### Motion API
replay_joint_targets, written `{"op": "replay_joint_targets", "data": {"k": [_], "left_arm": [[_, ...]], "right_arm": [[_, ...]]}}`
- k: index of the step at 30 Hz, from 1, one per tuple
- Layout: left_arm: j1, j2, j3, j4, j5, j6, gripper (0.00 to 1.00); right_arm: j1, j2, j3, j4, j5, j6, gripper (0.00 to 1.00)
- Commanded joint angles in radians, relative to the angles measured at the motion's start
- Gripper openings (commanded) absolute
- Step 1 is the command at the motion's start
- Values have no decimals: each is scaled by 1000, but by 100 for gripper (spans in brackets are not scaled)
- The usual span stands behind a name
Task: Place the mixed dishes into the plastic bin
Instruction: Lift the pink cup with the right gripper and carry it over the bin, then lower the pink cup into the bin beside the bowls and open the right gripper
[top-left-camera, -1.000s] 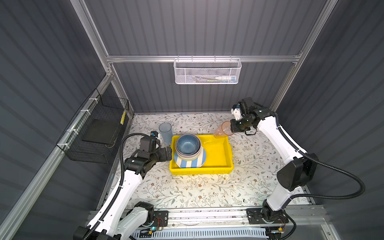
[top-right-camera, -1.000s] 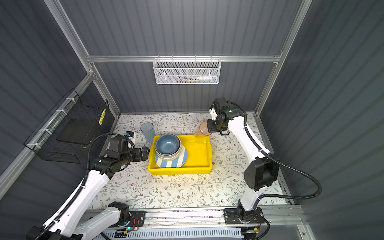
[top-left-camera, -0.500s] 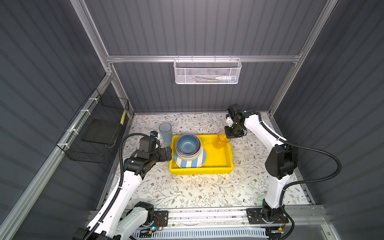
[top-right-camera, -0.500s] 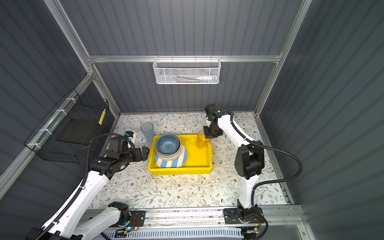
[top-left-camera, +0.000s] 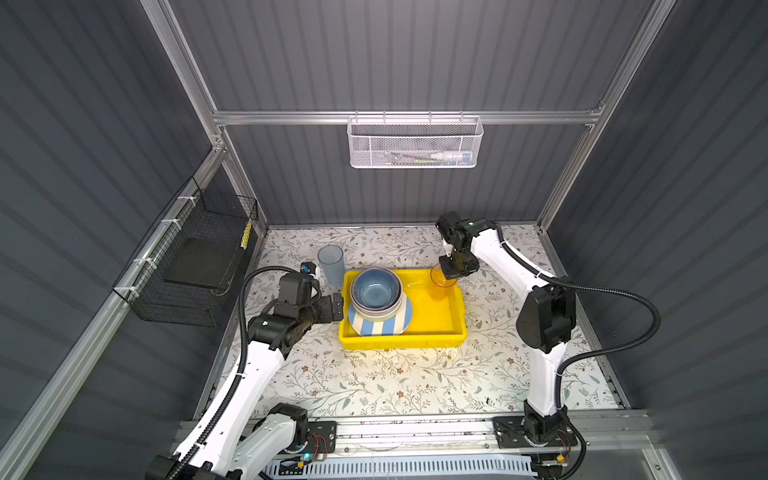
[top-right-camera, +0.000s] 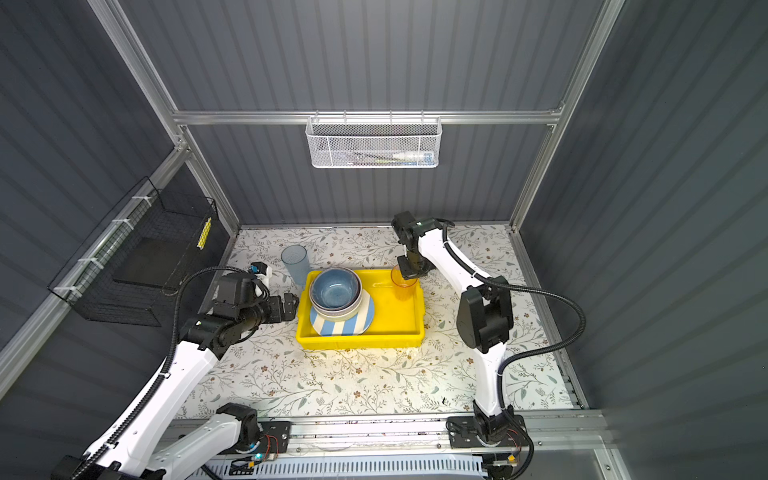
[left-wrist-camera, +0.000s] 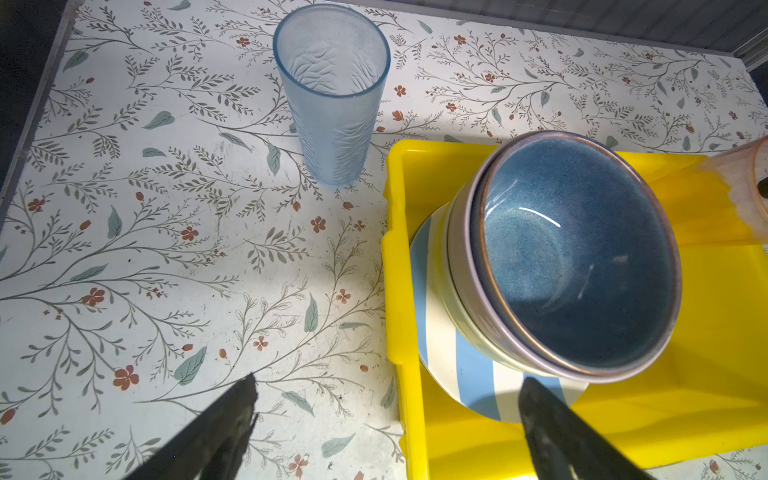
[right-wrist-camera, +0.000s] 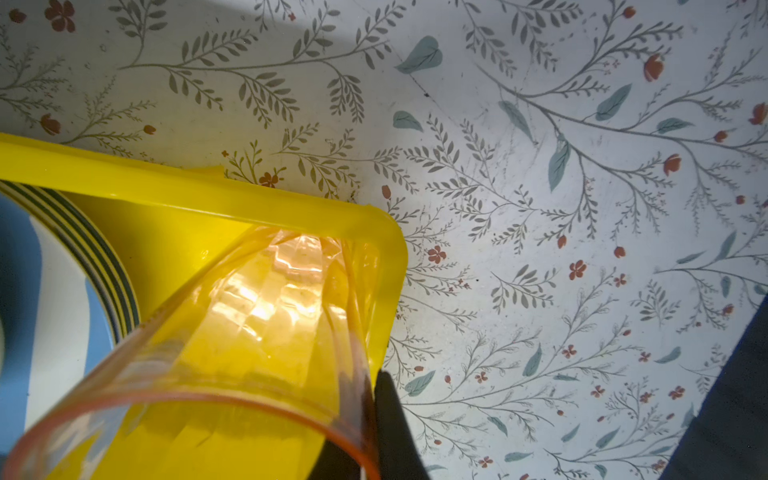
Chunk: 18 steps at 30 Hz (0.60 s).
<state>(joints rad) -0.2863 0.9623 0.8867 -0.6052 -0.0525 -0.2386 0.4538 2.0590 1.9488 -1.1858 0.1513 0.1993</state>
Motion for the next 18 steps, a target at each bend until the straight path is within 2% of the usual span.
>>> {"op": "replay_joint_targets", "data": {"k": [1,12,16,18], "left_arm": [[7,-3,2,-14,-9,20,100],[7,-7,1,-17,-12,17,100],[7,-8,-2,-18,-12,16,100],[8,-8,1,-16,-12,16,100]], "right_arm": [[-2,19,39,-10,62,9,2],[-1,23,38,-8,73,17,15],[0,13,30,-4,82,8,24],[0,8,27,1,84,3,24]]}}
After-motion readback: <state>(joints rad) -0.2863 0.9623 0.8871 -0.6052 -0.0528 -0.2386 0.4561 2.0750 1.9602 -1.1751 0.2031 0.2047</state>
